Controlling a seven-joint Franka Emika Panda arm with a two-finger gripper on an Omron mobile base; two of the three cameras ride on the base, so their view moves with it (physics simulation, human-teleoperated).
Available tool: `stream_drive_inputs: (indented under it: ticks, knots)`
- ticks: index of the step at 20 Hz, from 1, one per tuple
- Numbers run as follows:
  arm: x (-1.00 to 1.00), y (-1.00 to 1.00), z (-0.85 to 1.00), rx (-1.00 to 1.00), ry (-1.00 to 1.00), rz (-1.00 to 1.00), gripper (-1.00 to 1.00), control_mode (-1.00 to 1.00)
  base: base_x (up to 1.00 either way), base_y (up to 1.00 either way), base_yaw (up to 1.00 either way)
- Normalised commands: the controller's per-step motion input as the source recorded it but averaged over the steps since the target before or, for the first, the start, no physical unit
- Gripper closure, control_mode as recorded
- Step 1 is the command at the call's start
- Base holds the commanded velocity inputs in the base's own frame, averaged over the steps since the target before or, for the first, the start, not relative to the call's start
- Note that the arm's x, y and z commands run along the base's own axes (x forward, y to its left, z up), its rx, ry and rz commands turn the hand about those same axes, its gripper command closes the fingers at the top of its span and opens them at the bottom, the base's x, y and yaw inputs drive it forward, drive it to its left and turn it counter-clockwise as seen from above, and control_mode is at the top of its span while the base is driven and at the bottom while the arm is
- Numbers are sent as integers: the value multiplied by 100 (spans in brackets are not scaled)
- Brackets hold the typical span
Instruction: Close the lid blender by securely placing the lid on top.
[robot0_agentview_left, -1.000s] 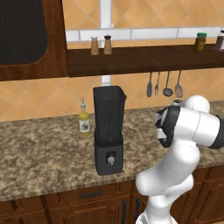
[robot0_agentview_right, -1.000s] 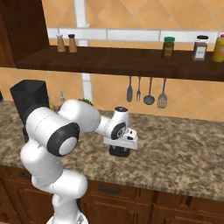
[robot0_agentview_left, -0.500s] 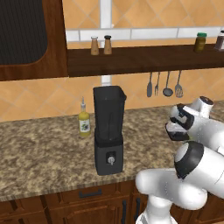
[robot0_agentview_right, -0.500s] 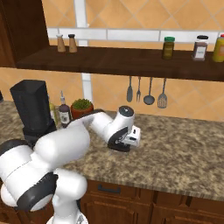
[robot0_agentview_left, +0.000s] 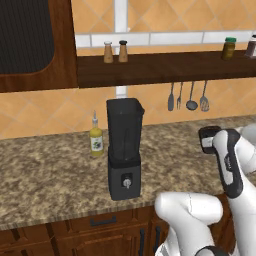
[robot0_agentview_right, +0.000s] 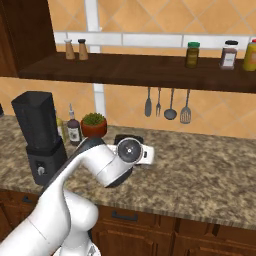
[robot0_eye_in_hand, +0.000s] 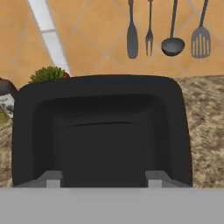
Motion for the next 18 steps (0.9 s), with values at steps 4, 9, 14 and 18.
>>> stream_drive_inputs:
  ticks: [4, 9, 14, 18]
  knots:
    - [-65, 14, 100, 0, -35, 0, 100, -100, 0, 0, 0]
    - [-57, 23, 100, 0, -21, 0, 100, -100, 0, 0, 0]
    - [-19, 30, 100, -2, 1, 0, 100, -100, 0, 0, 0]
    - [-11, 30, 100, -4, 10, 0, 100, -100, 0, 0, 0]
